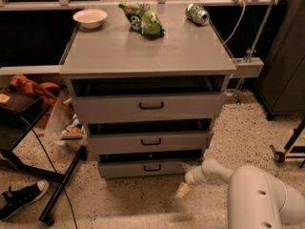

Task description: Close bottom drawer

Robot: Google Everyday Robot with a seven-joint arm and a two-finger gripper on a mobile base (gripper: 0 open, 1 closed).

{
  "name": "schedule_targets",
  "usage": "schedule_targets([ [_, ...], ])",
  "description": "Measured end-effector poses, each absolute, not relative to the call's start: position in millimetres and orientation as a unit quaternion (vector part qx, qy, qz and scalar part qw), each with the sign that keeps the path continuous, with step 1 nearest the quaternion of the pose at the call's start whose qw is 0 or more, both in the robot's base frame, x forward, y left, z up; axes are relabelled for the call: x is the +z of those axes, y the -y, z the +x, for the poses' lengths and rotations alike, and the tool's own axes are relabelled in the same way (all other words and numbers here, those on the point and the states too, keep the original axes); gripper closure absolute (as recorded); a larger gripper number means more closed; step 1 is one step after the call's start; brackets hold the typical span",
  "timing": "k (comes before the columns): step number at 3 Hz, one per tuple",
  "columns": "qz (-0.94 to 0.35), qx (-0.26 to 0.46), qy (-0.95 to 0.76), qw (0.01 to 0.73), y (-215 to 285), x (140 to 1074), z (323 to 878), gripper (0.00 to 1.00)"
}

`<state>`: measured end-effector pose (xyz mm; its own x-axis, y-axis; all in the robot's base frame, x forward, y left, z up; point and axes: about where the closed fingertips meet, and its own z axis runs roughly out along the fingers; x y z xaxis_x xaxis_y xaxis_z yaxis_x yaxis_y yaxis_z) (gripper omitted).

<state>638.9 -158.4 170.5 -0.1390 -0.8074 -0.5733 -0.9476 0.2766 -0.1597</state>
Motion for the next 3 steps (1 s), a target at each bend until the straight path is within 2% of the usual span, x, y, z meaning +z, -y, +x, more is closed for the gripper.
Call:
schedule_targets([
  [3,-0.588,0.12,-0.745,0.29,158.6,169.8,645.1,0.0],
])
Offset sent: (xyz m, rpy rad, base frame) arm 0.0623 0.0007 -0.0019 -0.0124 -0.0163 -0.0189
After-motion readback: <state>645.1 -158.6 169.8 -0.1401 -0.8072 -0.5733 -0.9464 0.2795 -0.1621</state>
